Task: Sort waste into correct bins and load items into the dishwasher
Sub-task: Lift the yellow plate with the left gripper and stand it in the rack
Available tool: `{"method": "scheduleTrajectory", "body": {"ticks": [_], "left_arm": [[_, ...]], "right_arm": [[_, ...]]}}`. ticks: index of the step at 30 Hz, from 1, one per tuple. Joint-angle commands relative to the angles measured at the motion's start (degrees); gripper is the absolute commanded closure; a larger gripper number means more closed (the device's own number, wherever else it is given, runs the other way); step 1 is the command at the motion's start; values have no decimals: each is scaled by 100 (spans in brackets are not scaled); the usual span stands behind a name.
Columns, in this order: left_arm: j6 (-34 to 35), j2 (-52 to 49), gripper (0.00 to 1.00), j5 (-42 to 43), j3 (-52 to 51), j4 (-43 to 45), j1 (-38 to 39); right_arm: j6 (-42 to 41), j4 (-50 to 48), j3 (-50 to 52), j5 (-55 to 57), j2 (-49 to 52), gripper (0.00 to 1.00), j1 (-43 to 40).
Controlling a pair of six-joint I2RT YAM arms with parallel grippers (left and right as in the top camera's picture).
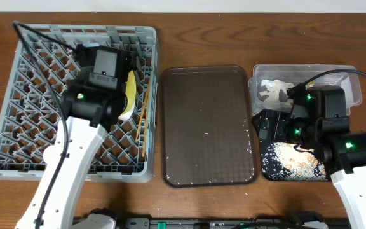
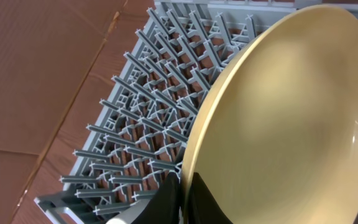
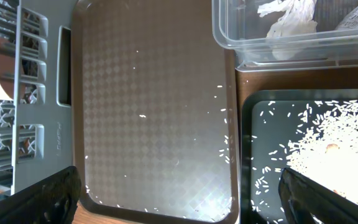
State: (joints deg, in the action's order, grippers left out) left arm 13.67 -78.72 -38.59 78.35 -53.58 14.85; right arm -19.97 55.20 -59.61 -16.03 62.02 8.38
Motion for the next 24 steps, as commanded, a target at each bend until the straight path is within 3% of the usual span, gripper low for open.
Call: {"method": "scheduleTrajectory", "body": {"ticks": [1,14,18,20,22,24], "left_arm": [[-11,-175,92,-269,-17,20,236],[79,-1342,93,-1801,-17,483,931],[81,-1375,92,-1847,-17,756,1123],[74,-1370,62,-1814,-15,975,1209],[74,-1353,44,-1659,9,979,1255],[76,-1279,35,-1419,37,938,1309]], "right_arm": [[-37,-11,-33,15,-24,1,-87],[-37,-9,-33,13,-24,1,-87],[-37,-13,-33,15,-24,1,-87],[-37,-11,-33,15,-24,1,-87],[-37,-11,-33,13,-24,1,-87],[-37,-11,-33,15,-24,1,-87]]}}
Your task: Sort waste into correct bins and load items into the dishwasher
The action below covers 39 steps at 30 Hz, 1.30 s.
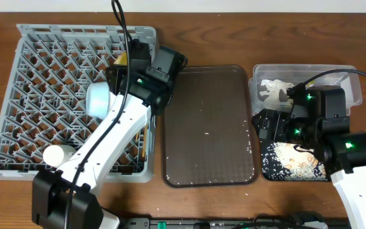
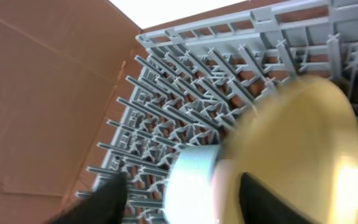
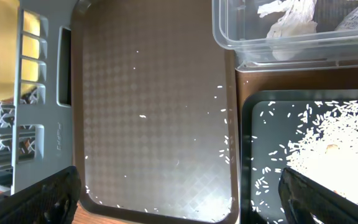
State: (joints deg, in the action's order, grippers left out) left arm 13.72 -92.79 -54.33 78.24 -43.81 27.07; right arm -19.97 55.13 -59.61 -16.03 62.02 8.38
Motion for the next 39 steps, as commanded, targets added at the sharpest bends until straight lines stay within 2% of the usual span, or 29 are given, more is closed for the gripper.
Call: {"method": "scheduleTrajectory", "body": {"ticks": [1,4,8,12,13,17,20,21,25,32,39], "left_arm": [[72,208,31,372,76,-96,122],[76,590,19,1226,168,-321,234],[160,1355,18,2745,173,-507,297],[155,2260,17,4826,173,-723,291],[153,2435,17,5093,173,-809,291],[153,3093,17,5176,173,-1268,291],[153,3805,17,4992,173,-1676,291],[153,3945,9,4983,173,-1762,291],[155,4404,9,4988,173,-1853,291],[155,4671,8,4986,173,-1939,291],[155,4666,7,4986,173,-1939,291]], "right_arm": [[-37,-7,-33,15,-24,1,-87],[2,-15,-33,24,-24,1,-87],[291,-52,-33,125,-24,1,-87],[291,-70,-35,90,-48,1,-87],[302,-55,-35,52,-74,1,-85],[546,-13,-70,-96,-374,1,-81],[590,-76,-160,-94,-1104,1,-81],[590,-162,-160,-94,-1355,1,-81],[588,-299,-160,-94,-2146,1,-83],[525,-190,-160,-92,-2826,1,-83],[562,293,-155,-63,-2876,1,-81]]}}
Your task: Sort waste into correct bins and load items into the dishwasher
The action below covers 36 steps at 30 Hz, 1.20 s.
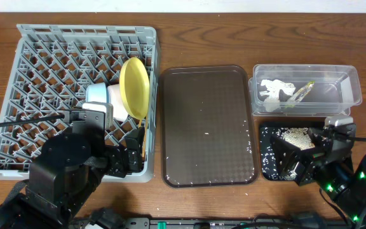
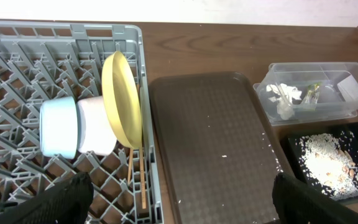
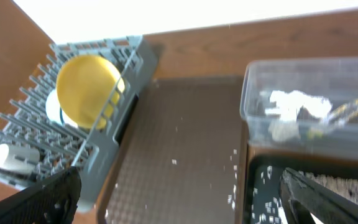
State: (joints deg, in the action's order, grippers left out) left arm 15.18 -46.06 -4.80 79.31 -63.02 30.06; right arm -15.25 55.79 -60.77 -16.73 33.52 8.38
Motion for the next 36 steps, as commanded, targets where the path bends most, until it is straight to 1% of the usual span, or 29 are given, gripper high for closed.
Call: {"method": "scheduleTrajectory", "body": {"ticks": [1,2,4,5,6,7,9,10,11,15,16,21,23,25,36], "left_arm": [[9,-7,7,33,66,-17,-9],[9,-7,7,33,66,-17,-9],[9,-7,6,33,66,-17,-9],[9,-7,2,33,66,-17,-9],[9,-7,2,33,66,-17,-9],[9,-7,2,33,66,-17,-9],[9,-7,2,33,66,-17,-9],[9,-7,2,33,66,-17,-9],[9,-7,2,33,66,-17,-9],[9,-7,1,33,66,-17,-9],[9,-7,1,33,66,-17,-9],[9,-7,1,33,66,-17,-9],[9,-7,1,33,66,-17,-9],[9,-7,1,33,66,-17,-9],[9,-7,1,33,66,-17,-9]], "right_arm": [[210,251,-31,234,-37,1,-83],[203,164,2,476,-57,1,-81],[350,-452,299,883,-214,1,-109],[540,-737,463,946,-297,1,-129],[892,-1145,719,940,-422,1,-162],[1478,-1897,1346,890,-680,1,-240],[1847,-2411,1985,890,-938,1,-282],[1904,-2562,2260,890,-1062,1,-286],[1902,-2809,2833,898,-1357,1,-286],[1917,-3329,3829,1003,-1967,1,-286],[1917,-3696,4321,1130,-2286,1,-286],[1917,-4465,5429,1266,-3073,1,-286],[1917,-4715,5707,1266,-3274,1,-286],[1917,-5287,6052,1268,-3314,1,-291],[1917,-5191,6046,1285,-3314,1,-284]]}}
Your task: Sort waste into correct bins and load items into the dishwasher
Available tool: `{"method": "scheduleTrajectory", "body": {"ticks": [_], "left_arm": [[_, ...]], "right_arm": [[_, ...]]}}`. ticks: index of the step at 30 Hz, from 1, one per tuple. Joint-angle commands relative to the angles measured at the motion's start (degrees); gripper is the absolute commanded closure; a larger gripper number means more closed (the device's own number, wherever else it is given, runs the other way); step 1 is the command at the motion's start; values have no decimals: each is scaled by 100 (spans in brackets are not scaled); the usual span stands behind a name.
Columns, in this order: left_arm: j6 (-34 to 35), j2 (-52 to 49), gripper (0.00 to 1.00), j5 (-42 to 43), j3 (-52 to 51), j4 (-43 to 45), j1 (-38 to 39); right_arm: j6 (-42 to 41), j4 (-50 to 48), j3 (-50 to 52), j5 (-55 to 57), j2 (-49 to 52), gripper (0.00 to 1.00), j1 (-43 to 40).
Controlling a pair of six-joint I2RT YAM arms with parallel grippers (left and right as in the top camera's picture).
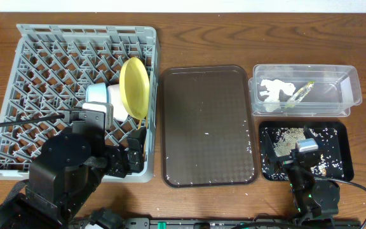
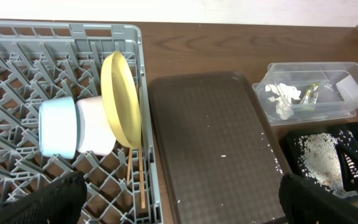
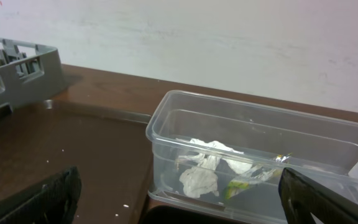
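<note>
A grey dish rack (image 1: pixel 88 28) at the left holds an upright yellow plate (image 1: pixel 134 86), a light blue cup (image 1: pixel 96 97), a white cup (image 2: pixel 95 124) and chopsticks (image 2: pixel 140 180). The brown tray (image 1: pixel 205 124) in the middle carries only stray rice grains. A clear bin (image 1: pixel 354 89) holds crumpled paper (image 3: pixel 197 180) and a wrapper. The black bin (image 1: pixel 335 137) holds rice (image 1: pixel 284 137). My left gripper (image 2: pixel 179 208) is open and empty over the rack's front corner. Low at the front right, my right gripper (image 3: pixel 179 205) is open and empty, facing the clear bin.
The left arm (image 1: pixel 68 172) covers the rack's front right part. The right arm (image 1: pixel 310 191) sits at the table's front edge below the black bin. A white wall stands behind the table.
The right arm has drawn back and lower at the front right; its camera now looks level at the clear bin instead of down on the table. The left arm has not moved.
My left gripper was at the yellow plate inside the rack while the right hung open by the bins. Then the left stood open beside the plate, which stood by the cups. Later both arms were back at the front edge, and the right is now lower.
</note>
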State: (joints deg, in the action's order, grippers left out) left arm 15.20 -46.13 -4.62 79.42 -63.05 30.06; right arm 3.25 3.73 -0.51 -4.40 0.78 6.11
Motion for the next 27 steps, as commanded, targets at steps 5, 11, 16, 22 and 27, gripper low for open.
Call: {"method": "scheduleTrajectory", "body": {"ticks": [5,11,16,22,27], "left_arm": [[7,0,1,15,55,-15,-9],[7,0,1,15,55,-15,-9],[7,0,1,15,52,-33,-9],[-249,243,0,-619,-734,710,-1060],[-249,820,1,551,-2485,2616,-2573]], "right_arm": [[68,15,20,52,-39,1,-57],[68,15,20,52,-39,1,-57],[68,15,20,52,-39,1,-57],[68,15,20,52,-39,1,-57],[68,15,20,52,-39,1,-57]]}}
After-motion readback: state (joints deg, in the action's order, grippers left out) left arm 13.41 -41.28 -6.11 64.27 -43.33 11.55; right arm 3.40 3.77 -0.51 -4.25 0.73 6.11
